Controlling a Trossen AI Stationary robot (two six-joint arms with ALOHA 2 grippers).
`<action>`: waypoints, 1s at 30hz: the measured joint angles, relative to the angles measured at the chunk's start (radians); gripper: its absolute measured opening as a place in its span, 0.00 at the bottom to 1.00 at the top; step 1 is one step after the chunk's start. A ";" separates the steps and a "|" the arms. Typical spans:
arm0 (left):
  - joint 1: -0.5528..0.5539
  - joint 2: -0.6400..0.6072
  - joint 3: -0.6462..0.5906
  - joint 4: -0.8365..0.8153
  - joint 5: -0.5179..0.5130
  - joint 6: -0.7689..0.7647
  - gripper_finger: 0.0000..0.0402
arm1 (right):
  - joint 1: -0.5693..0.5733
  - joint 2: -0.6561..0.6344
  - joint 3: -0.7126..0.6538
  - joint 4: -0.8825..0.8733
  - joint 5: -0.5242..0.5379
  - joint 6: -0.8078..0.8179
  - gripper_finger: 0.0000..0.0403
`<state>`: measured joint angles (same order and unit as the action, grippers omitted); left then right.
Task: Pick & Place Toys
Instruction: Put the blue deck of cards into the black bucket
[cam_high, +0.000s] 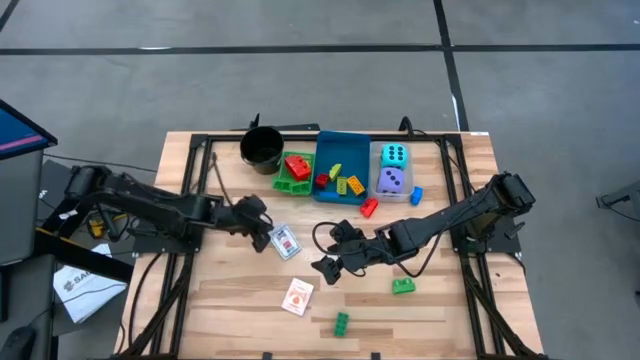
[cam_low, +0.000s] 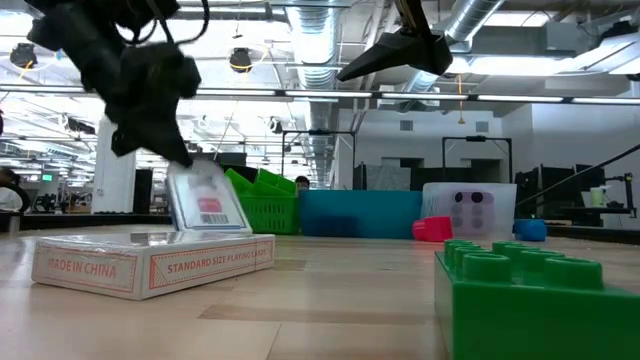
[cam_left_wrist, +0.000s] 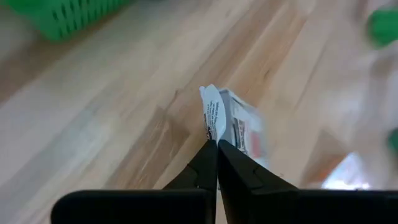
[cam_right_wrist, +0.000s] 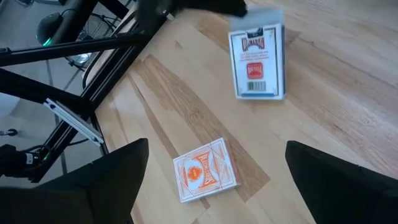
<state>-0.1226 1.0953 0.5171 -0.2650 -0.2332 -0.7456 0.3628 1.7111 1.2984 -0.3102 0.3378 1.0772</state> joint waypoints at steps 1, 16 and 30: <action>0.006 -0.029 0.000 0.000 -0.003 0.000 0.00 | 0.000 0.000 0.000 0.001 0.000 -0.002 0.92; 0.081 -0.319 0.002 0.066 -0.051 0.005 0.00 | -0.011 0.000 0.000 0.008 0.000 -0.007 0.92; 0.252 -0.334 0.101 0.126 -0.111 0.173 0.00 | -0.020 0.000 0.000 0.013 0.000 -0.009 0.92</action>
<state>0.1289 0.7616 0.6181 -0.1394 -0.3441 -0.5724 0.3426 1.7111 1.2984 -0.2971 0.3382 1.0681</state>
